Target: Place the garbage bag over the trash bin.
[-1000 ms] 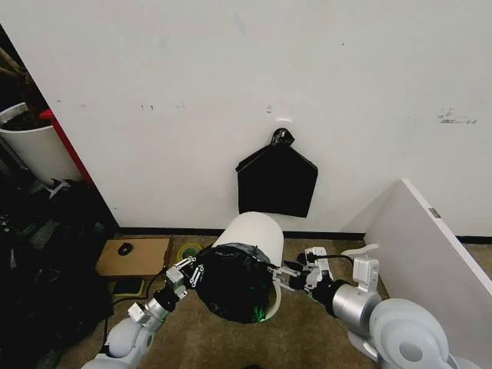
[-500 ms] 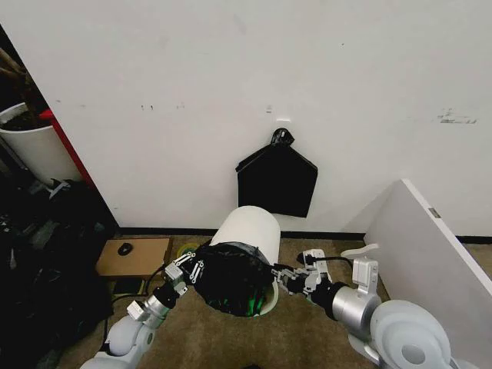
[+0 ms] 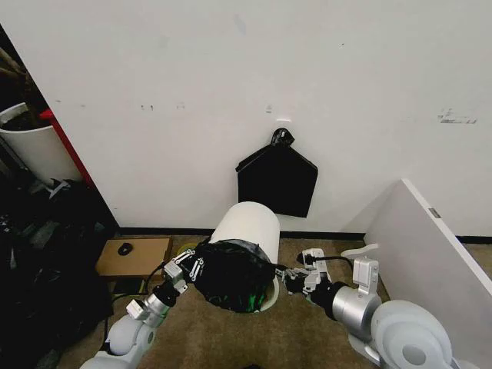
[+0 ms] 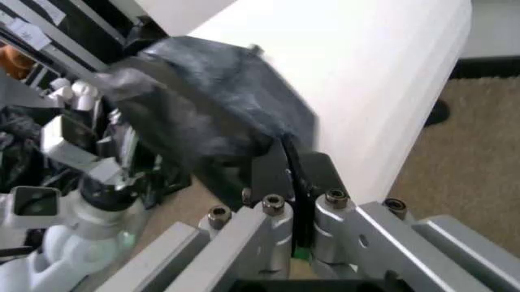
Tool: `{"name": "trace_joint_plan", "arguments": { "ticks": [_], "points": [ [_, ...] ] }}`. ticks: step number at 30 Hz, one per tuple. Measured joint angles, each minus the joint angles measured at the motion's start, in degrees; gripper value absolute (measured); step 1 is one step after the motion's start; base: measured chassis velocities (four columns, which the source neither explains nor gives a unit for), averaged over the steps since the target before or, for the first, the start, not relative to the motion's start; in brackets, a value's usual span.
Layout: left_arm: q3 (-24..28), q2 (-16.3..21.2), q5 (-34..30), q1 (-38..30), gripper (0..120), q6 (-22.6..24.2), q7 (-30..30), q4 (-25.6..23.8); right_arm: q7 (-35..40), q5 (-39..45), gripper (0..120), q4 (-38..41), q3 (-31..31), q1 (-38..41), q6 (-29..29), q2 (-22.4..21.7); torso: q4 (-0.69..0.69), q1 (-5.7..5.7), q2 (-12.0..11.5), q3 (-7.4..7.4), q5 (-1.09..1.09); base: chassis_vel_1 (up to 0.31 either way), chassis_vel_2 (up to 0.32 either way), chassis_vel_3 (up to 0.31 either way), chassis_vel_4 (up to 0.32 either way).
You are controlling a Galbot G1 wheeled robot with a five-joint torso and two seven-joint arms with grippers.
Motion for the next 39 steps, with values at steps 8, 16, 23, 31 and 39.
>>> {"name": "trace_joint_plan", "arguments": {
  "ticks": [8,16,23,31,39],
  "points": [
    [-0.6,0.1,-2.3,1.0,0,0.6,1.3,-1.1,-7.4,-11.4,0,-2.6,-0.7,-0.3,5.5,-0.5,0.0,0.0,0.0,0.0,-0.01,0.0,0.0,0.0,0.0],
    [-0.9,0.6,-3.8,1.6,0,1.6,2.0,-1.7,-21.7,-27.4,0,-9.5,-1.1,-1.5,17.0,-1.8,-0.01,0.0,0.0,0.0,-0.01,0.0,0.0,0.0,0.0],
    [-2.2,1.4,-7.7,1.6,0,4.0,4.2,-2.9,-36.8,-44.3,0,-20.8,-0.5,-0.6,35.8,-2.1,0.0,0.0,0.0,0.0,0.03,0.0,0.0,0.0,0.0],
    [-2.4,1.5,-8.6,1.6,0,6.3,6.3,-3.0,-39.2,-53.1,0,-27.5,-0.2,0.9,47.8,-0.3,0.0,0.0,0.0,0.0,0.01,0.0,0.0,0.0,0.0],
    [-1.4,-0.8,-8.4,0.4,0,7.4,-2.4,-1.0,-21.3,-48.3,17,-20.7,-1.6,-2.2,40.8,0.1,0.0,0.0,0.0,0.0,0.01,0.0,0.0,0.0,0.0]
  ]
}}
